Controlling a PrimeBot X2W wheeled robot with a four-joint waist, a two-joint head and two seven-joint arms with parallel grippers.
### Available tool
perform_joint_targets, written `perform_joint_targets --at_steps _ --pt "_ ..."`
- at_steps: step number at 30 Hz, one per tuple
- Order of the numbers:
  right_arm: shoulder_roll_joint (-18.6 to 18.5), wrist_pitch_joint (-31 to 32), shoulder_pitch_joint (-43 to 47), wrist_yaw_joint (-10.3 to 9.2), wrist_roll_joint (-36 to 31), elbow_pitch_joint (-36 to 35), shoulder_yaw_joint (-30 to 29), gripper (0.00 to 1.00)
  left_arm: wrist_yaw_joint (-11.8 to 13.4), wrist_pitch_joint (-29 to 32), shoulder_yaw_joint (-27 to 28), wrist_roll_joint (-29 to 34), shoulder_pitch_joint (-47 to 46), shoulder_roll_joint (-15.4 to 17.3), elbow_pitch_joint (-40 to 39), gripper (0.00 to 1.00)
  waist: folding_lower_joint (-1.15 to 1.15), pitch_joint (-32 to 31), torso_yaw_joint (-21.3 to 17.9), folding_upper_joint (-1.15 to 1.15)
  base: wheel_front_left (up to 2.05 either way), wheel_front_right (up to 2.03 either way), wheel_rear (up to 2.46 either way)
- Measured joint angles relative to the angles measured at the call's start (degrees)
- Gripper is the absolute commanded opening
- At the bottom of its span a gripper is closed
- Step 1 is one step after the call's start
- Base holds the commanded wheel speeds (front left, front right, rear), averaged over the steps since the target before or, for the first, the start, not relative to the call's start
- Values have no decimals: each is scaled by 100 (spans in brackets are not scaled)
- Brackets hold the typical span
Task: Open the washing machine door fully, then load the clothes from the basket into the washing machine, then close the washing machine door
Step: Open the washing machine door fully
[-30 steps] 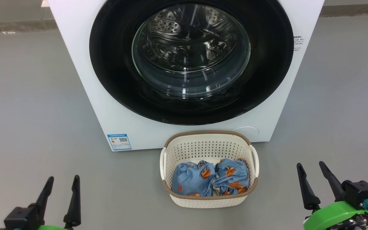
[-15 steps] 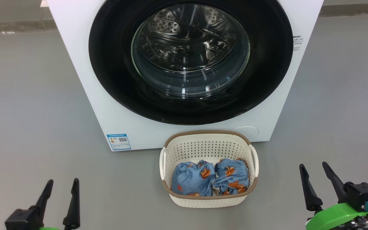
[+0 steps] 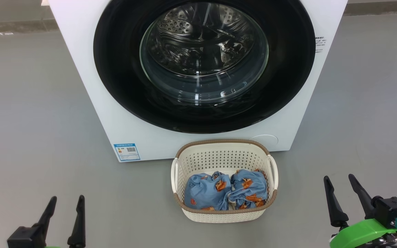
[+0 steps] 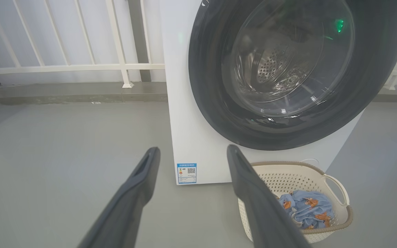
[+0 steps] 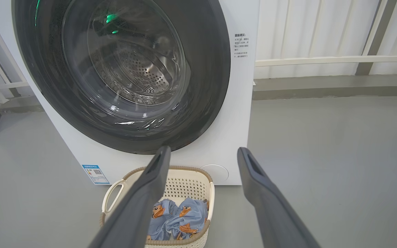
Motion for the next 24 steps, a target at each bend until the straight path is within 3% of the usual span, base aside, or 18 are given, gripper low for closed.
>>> perform_joint_targets --at_steps 10,24 --pt "29 0 1 0 -1 -14 -8 100 0 1 44 263 -2 -1 27 100 0 60 -16 0 42 42 -85" --pt "27 0 0 0 -2 -14 -8 100 0 1 56 298 -9 -13 32 100 0 108 -16 0 115 115 -231"
